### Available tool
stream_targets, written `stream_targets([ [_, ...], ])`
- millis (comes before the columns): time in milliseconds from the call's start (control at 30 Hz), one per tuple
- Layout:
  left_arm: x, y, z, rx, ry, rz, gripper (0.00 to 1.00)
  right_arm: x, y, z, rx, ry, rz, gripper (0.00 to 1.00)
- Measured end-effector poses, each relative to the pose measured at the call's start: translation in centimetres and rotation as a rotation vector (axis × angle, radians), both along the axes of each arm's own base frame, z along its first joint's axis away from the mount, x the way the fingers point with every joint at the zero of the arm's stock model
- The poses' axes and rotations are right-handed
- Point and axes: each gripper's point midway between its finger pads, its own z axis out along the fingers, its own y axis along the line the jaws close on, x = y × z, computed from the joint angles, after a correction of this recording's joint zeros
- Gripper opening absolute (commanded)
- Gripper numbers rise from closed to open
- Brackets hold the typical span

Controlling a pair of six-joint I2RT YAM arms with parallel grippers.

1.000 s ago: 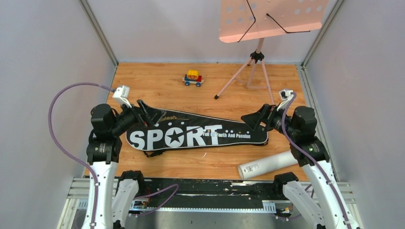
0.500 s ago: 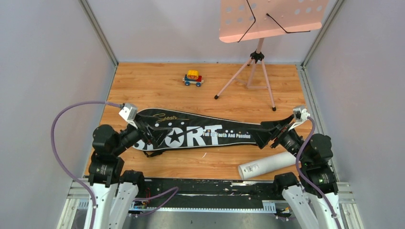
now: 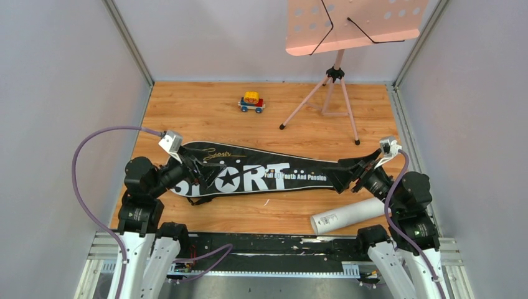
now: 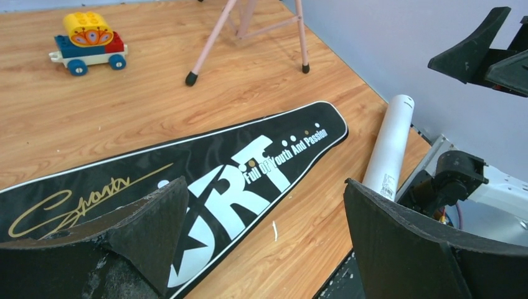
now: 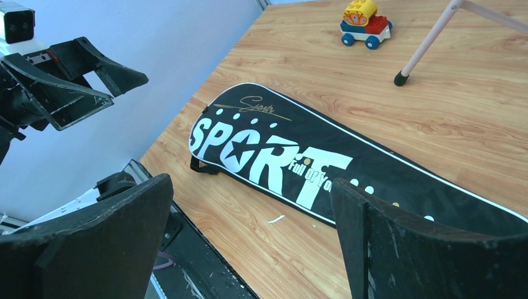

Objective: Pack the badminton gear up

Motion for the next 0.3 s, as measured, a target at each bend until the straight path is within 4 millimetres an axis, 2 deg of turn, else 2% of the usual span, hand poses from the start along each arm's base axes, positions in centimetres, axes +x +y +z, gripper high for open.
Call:
stream_targets([
  [300, -0.17, 0.09, 0.07, 0.000, -0.005, 0.006, 1.00, 0.46, 0.09, -0.52, -0.005, 0.026, -0.001, 1.00],
])
